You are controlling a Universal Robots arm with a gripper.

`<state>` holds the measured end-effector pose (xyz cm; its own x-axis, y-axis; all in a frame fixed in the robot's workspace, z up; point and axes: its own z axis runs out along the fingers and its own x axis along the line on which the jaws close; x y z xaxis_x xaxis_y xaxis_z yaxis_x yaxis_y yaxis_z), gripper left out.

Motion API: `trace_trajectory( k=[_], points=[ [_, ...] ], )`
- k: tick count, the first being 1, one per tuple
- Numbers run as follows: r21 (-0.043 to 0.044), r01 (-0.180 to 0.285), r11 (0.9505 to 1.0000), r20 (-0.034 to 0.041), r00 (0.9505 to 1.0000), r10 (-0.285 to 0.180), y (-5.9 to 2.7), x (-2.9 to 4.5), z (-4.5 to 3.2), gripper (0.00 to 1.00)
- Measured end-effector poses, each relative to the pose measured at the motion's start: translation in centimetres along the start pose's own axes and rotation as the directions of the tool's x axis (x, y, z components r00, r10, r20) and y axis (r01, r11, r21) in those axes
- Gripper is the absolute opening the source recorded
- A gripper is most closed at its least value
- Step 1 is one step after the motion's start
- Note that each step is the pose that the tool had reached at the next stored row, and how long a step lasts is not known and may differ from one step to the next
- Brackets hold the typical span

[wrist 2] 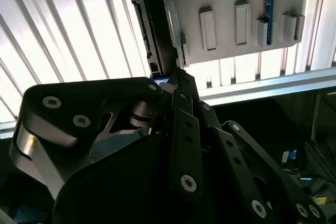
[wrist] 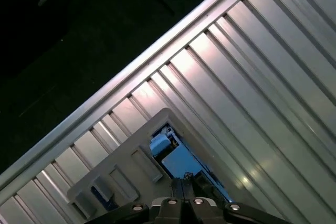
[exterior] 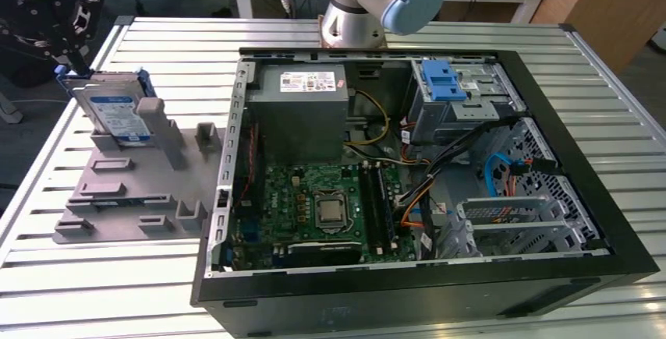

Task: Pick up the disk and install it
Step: 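Pick up the disk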

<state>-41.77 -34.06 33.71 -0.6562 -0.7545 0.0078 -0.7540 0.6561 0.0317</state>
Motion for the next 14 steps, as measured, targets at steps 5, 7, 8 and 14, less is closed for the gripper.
trace_trajectory(
  k=[5,7,8,14],
  points=[
    [0.0007,0.091,0.9959,-0.0029,0.9959,-0.091,0.0,0.0,0.14,0.11],
    [0.0007,0.126,0.992,-0.0039,0.992,-0.126,0.0,0.0,0.15,0.11],
    [0.0008,0.143,0.9897,-0.0042,0.9897,-0.143,-0.01,0.0,0.16,0.11],
    [0.0031,0.228,0.9736,-0.0054,0.9736,-0.228,0.0,0.0,0.18,0.11]
  ],
)
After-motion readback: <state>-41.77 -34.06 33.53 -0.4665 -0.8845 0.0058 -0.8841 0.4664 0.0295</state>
